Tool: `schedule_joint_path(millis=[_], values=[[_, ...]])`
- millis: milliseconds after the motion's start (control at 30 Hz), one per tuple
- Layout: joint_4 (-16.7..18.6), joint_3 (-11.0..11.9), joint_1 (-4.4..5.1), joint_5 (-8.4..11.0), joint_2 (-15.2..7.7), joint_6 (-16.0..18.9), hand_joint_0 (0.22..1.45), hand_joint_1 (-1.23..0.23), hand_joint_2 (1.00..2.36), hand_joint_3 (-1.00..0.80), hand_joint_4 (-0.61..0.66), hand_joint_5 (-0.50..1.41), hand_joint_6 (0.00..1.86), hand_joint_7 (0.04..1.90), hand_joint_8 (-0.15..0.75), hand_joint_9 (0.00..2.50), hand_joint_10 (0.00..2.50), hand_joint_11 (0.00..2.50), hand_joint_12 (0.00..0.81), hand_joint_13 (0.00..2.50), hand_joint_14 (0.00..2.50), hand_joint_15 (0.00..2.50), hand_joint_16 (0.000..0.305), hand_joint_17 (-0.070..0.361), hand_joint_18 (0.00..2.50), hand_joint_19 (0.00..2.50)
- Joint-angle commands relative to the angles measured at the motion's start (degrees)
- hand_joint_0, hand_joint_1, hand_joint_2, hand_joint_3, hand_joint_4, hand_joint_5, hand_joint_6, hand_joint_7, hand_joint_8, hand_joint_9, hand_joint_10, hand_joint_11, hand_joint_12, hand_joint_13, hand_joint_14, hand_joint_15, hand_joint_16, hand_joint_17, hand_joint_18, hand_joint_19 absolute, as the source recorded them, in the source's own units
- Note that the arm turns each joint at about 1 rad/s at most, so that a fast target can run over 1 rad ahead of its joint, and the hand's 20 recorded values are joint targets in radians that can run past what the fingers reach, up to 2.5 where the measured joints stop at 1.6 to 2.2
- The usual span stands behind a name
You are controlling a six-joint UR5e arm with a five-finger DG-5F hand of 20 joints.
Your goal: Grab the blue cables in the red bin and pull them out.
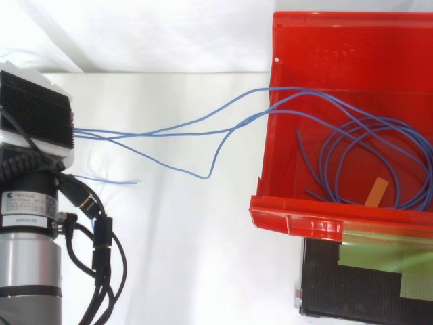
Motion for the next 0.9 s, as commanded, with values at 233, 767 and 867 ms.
schedule_joint_path(millis=[233,767,867], values=[[0.0,0.0,0.01,0.00,0.0,0.0,0.65,-0.74,1.00,-1.00,0.26,1.15,0.09,0.83,0.345,1.35,0.03,1.46,0.512,1.41,0.03,1.11,0.050,0.113,0.86,0.68],[0.0,0.0,0.01,0.00,0.0,0.0,0.81,-0.84,1.00,-1.00,0.23,1.14,0.13,0.83,0.297,1.33,0.04,1.49,0.453,1.38,0.03,1.12,0.042,0.094,0.80,0.72],[0.0,0.0,0.01,0.00,0.0,0.0,0.84,-0.85,1.00,-1.00,0.23,1.13,0.14,0.84,0.300,1.33,0.04,1.49,0.450,1.38,0.03,1.12,0.041,0.093,0.79,0.72]])
